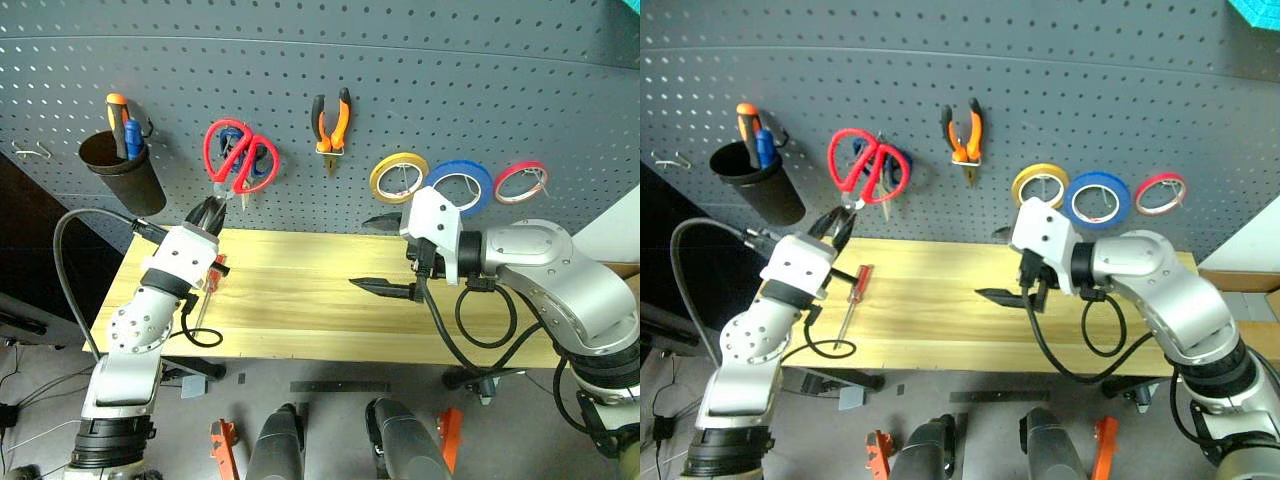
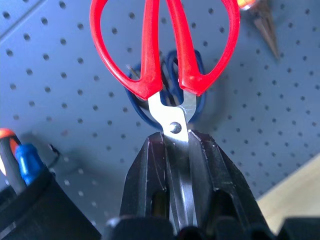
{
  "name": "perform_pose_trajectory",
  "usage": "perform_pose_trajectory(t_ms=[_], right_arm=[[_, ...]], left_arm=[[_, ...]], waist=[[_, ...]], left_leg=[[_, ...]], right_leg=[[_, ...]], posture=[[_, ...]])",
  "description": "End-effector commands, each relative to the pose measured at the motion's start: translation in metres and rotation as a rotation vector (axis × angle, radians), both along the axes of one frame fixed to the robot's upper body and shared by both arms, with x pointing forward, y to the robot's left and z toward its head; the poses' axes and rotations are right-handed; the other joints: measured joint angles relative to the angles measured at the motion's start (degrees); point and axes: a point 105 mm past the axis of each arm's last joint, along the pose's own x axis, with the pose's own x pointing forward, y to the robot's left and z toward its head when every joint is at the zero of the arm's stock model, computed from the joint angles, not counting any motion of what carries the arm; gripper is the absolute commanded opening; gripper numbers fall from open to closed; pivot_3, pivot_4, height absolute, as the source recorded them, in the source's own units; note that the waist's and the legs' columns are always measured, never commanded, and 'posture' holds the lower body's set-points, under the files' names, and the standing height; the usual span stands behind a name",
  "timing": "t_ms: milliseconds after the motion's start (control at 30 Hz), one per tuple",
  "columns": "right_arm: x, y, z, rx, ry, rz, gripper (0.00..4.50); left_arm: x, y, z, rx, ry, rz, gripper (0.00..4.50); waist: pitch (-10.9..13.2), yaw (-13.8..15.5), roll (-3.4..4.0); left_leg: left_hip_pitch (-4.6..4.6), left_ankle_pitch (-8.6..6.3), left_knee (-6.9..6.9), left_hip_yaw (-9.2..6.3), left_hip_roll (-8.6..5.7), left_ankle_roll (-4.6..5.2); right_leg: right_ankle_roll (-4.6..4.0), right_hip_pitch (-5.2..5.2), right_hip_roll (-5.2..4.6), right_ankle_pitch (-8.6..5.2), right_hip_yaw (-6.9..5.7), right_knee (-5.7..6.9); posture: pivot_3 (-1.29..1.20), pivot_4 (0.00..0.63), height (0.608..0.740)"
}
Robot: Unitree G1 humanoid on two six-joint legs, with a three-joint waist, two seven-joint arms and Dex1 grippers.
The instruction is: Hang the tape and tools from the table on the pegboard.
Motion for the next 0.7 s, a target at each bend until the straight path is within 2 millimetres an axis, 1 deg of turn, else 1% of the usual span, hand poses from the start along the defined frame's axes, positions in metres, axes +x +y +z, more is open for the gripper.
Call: perform_pose_trajectory(t_ms=[33,167,233,367,500,567,633,700], right_arm=[[-0.001,0.001,0.011,0.015,-0.055,0.009,4.50],[0.000,0.000,0.013,0.018,-0.062,0.002,4.50],[0.002,0.001,0.019,0.031,-0.079,-0.005,4.50],[0.008,0.006,0.035,0.094,-0.132,-0.020,4.50],[0.015,0.008,0.057,0.208,-0.171,-0.066,4.50],[0.016,0.010,0.068,0.261,-0.184,-0.076,4.50],[0.017,0.011,0.072,0.287,-0.191,-0.083,4.50],[0.017,0.011,0.072,0.289,-0.193,-0.086,4.50]], left_arm=[[0.000,0.000,0.004,0.012,-0.015,-0.011,0.28],[0.004,0.001,0.003,0.010,-0.004,-0.008,0.28],[0.008,-0.002,-0.003,0.019,0.031,-0.020,0.28],[0.014,-0.007,-0.005,0.012,0.047,-0.037,0.28],[0.019,-0.004,-0.006,-0.006,0.053,-0.021,0.28],[0.021,0.001,-0.006,-0.034,0.054,0.000,0.28],[0.022,0.004,-0.004,-0.057,0.045,0.012,0.28],[0.022,0.004,-0.005,-0.063,0.053,0.017,0.28]], waist=[[0.00,-0.04,0.00],[0.00,-0.02,0.00],[0.00,-0.03,0.00],[0.00,-0.05,0.00],[0.00,-0.06,0.00],[0.00,-0.09,0.00],[0.00,-0.10,0.00],[0.00,-0.11,0.00]], left_leg=[[0.00,0.00,0.00,0.00,0.00,0.00],[0.00,0.00,0.02,-0.02,0.00,0.00],[0.00,0.00,0.04,-0.02,0.00,0.00],[0.00,0.00,0.09,-0.02,0.00,0.00],[0.00,0.00,0.09,-0.03,0.01,0.00],[0.00,0.00,0.10,-0.03,0.00,0.00],[0.00,0.00,0.11,-0.03,0.00,0.00],[0.00,0.00,0.11,-0.03,0.00,0.00]], right_leg=[[0.00,0.00,0.00,0.00,0.00,0.00],[0.00,0.00,0.00,0.00,-0.01,0.03],[0.00,0.01,0.00,0.00,-0.01,0.05],[0.00,0.00,0.01,0.00,-0.01,0.12],[0.00,0.00,0.01,0.00,-0.01,0.17],[-0.01,-0.01,0.01,0.00,-0.01,0.20],[-0.01,0.00,0.01,0.00,-0.01,0.20],[-0.01,0.00,0.01,0.01,-0.01,0.20]], posture=[[-0.11,0.233,0.740],[-0.11,0.234,0.740],[-0.11,0.235,0.740],[-0.11,0.238,0.740],[-0.12,0.240,0.740],[-0.12,0.242,0.740],[-0.13,0.243,0.740],[-0.13,0.242,0.740]])
